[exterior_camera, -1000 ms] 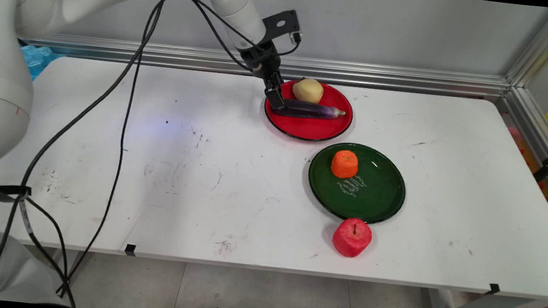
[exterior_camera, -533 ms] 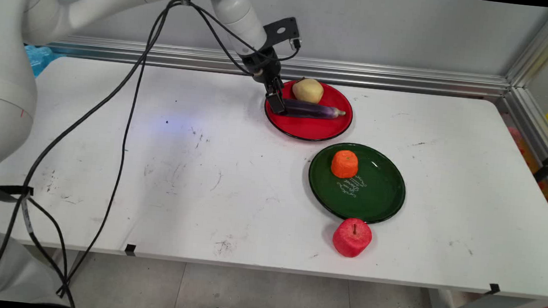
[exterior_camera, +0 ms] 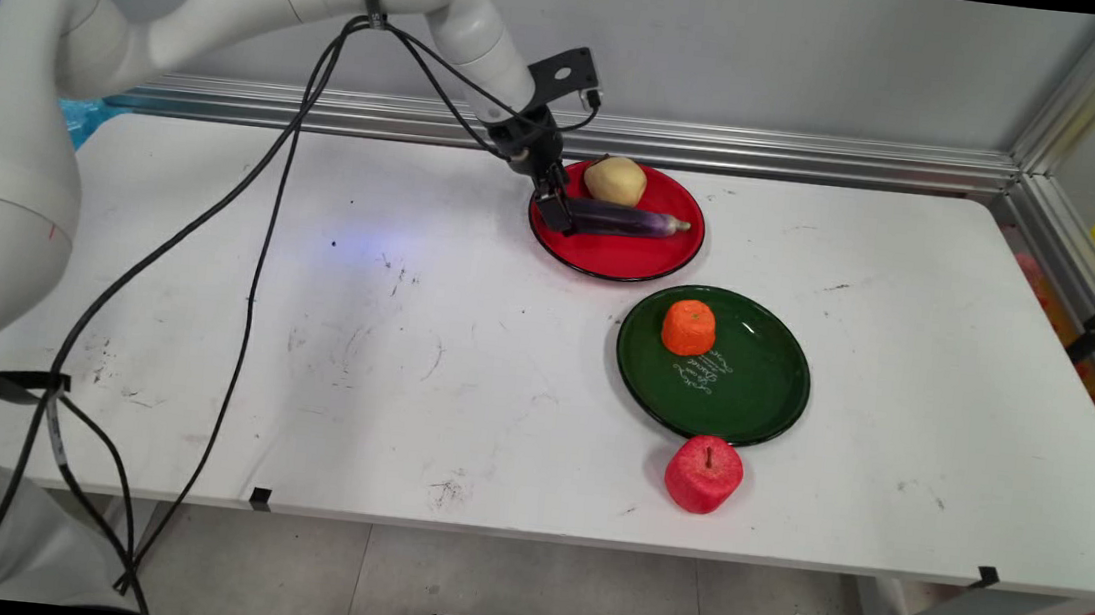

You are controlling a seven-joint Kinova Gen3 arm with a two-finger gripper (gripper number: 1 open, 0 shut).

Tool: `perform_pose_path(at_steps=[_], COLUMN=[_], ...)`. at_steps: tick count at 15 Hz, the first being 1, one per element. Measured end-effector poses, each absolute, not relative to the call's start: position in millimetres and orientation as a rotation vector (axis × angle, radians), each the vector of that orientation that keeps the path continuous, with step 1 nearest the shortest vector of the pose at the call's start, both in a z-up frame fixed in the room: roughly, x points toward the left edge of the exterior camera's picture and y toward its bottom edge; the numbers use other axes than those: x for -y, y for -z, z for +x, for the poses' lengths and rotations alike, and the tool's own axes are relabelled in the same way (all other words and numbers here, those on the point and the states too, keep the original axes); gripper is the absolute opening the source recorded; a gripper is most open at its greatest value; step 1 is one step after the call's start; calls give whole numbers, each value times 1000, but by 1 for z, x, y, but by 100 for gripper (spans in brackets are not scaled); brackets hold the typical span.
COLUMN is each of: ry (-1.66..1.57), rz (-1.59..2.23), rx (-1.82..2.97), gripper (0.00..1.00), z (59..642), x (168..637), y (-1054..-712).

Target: Pick up the eggplant from the red plate, then place the picked object on the green plate

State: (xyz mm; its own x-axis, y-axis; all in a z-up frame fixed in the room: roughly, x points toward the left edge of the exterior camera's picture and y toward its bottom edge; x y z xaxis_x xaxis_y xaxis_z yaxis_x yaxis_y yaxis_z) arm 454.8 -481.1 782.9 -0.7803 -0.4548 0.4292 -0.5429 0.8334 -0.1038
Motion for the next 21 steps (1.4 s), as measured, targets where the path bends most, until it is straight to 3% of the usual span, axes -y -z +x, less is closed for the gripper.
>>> perform_pose_path(at_steps=[6,7,16,21], ry=[-312,-312,-304,-295], rz=[755,756,762,757], rx=[2613,2612,2609,2588], gripper=[100,0,0,0], z=[455,455,455,441], x=[484,484,482,475], y=[-774,-773,-767,-788])
